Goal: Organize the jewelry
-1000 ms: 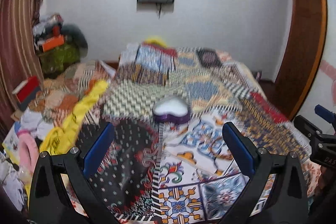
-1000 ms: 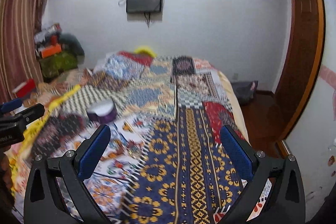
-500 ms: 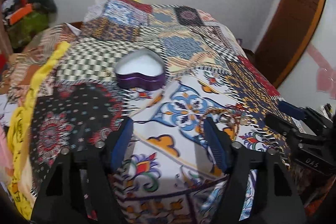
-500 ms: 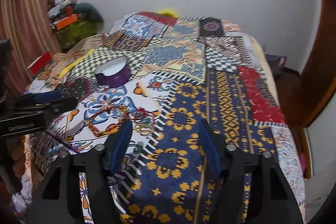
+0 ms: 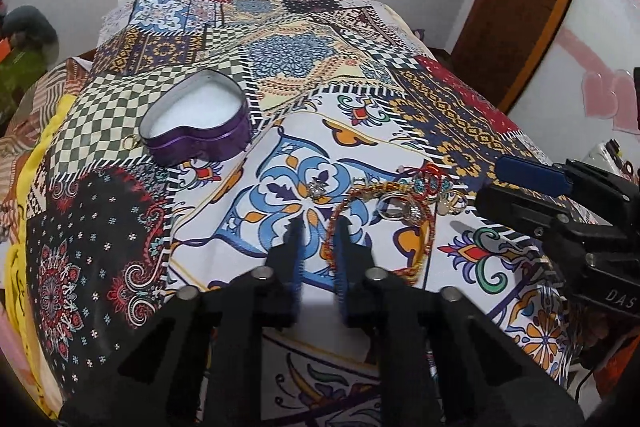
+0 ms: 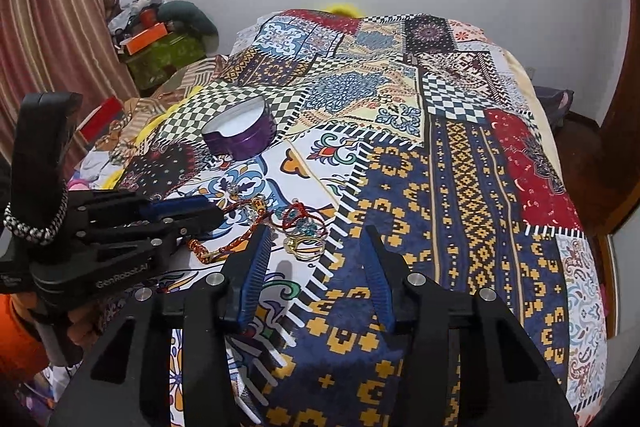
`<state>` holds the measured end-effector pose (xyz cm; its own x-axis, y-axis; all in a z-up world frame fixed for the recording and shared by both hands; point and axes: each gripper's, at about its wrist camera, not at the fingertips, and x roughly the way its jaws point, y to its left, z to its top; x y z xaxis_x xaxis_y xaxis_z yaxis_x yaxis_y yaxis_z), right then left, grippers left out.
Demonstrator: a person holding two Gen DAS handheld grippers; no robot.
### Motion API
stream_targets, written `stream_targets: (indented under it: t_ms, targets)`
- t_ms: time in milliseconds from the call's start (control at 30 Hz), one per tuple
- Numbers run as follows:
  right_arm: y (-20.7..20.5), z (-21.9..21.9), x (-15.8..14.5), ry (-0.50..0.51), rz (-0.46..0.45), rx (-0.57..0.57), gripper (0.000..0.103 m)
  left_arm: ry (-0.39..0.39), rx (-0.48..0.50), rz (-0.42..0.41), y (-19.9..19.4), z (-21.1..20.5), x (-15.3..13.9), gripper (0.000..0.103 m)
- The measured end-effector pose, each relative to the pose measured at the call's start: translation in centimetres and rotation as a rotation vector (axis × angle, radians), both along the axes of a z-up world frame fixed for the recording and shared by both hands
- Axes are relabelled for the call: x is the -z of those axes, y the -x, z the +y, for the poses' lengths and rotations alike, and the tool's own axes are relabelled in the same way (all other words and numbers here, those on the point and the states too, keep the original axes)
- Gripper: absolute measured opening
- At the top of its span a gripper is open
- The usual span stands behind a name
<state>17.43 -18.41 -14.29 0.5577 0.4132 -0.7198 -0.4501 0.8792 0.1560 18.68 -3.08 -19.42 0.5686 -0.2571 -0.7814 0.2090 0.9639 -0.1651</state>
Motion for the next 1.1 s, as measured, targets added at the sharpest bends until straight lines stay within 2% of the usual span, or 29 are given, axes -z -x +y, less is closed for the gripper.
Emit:
stream_targets:
  t_ms: [67, 400, 700, 900, 1100]
  targets:
    - [-0.1, 0.0, 0.0, -0.005, 0.008, -0.002, 0.043, 0.0, 0.012, 0.002, 0.1, 0.0, -0.1, 0.002]
    - [0.0, 0.9, -0.9, -0.013, 0.011, -0.04, 0.038, 0.074, -0.005, 0.008, 2.7, 2.3, -1.3, 0.001]
    - [-0.3, 3.0, -0.9, -0.011, 0.04, -0.108, 0.03, 0.047, -0.055, -0.048, 4.8, 4.3, -2.7, 0.001]
    - [-1.0, 5.0, 0.0, 0.035, 0.077, -0.175, 0.03, 0.072, -0.084, -0.043, 4.7, 5.4, -2.3, 0.001]
    - [-1.7, 6.5, 1.0, 0.126, 0.086, -0.201, 0.029, 0.084, -0.09, -0.071, 4.6, 5.5, -2.9, 0.001]
